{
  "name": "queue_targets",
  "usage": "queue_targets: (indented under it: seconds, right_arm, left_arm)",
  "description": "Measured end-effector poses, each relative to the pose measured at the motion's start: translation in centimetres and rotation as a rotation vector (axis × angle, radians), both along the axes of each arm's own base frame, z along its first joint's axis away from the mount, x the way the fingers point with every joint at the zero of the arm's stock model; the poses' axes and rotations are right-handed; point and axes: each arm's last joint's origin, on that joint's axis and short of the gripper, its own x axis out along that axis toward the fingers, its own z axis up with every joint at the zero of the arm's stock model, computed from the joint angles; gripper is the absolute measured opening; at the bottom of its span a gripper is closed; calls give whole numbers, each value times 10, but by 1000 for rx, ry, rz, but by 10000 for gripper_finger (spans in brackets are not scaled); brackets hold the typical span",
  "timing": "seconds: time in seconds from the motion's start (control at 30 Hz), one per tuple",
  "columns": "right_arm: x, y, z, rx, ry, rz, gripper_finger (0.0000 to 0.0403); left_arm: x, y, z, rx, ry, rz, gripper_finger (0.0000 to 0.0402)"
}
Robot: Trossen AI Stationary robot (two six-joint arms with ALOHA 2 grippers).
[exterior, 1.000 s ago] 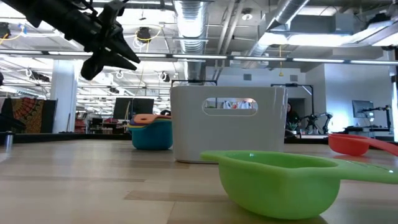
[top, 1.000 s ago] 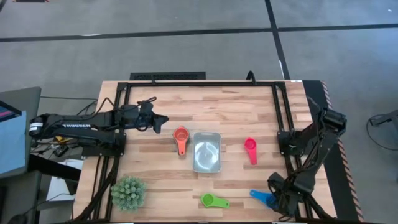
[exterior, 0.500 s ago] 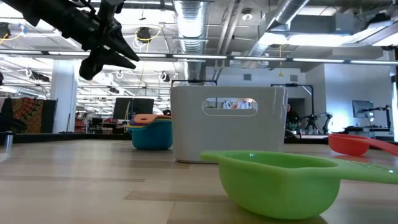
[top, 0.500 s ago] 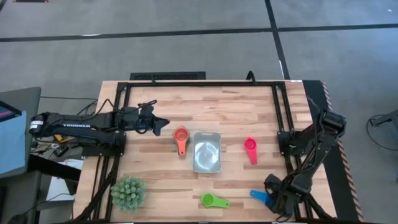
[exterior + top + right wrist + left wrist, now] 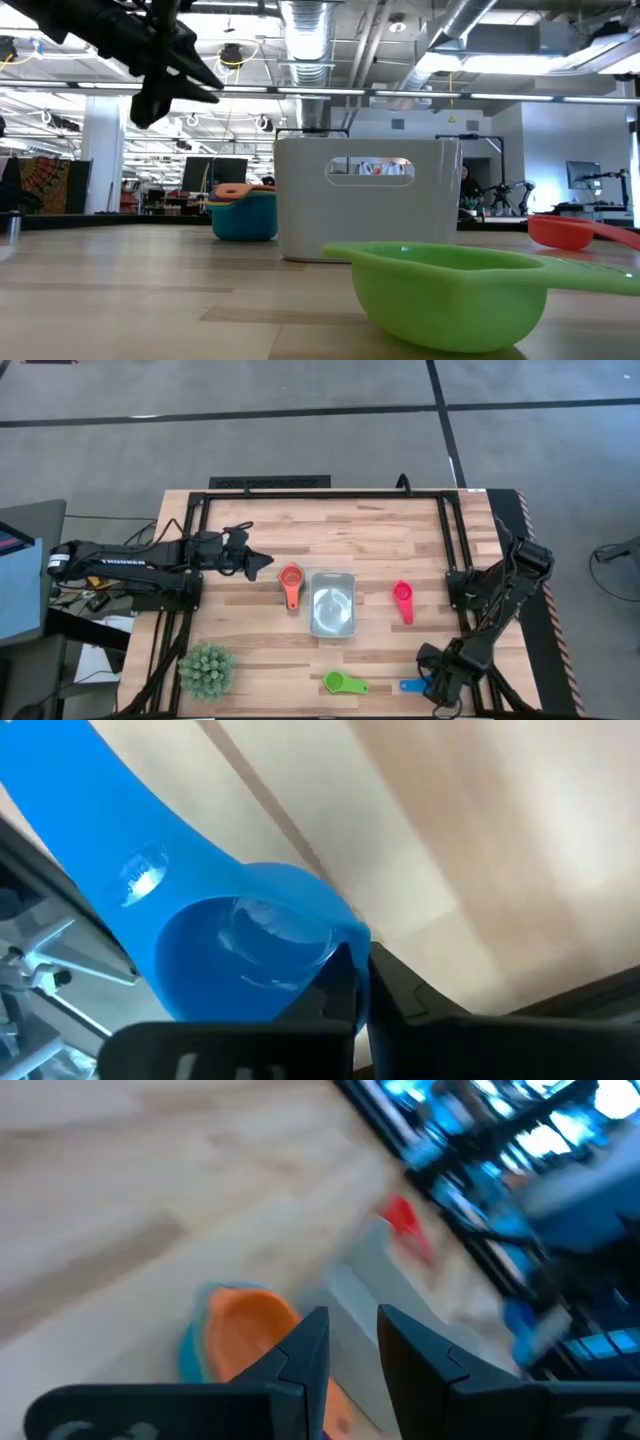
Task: Nest measuring cups in basket
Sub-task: Stack the blue measuring cup on top of the orange measuring cup
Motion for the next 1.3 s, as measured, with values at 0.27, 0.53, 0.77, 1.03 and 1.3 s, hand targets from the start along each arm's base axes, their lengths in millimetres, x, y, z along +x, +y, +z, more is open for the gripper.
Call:
queue_targets:
  seconds: [0.27, 0.53, 0.77, 1.03, 1.3]
  right_arm:
    - [69, -51, 49, -14, -114, 75, 13]
    - [140, -136, 92, -143, -368, -3, 8]
    - [163, -202, 110, -189, -450, -104, 18]
    - [173, -248, 119, -221, -563, -35, 12]
    - [192, -281, 102, -215, -602, 126, 8]
  left_arm:
    - [3, -7, 7, -69, -78, -272, 77]
    - [4, -12, 16, -75, -172, -396, 134]
    - [4, -7, 16, -34, -169, -364, 201]
    - [2, 11, 16, -31, -178, -250, 222]
    - [33, 23, 10, -104, -208, -210, 223]
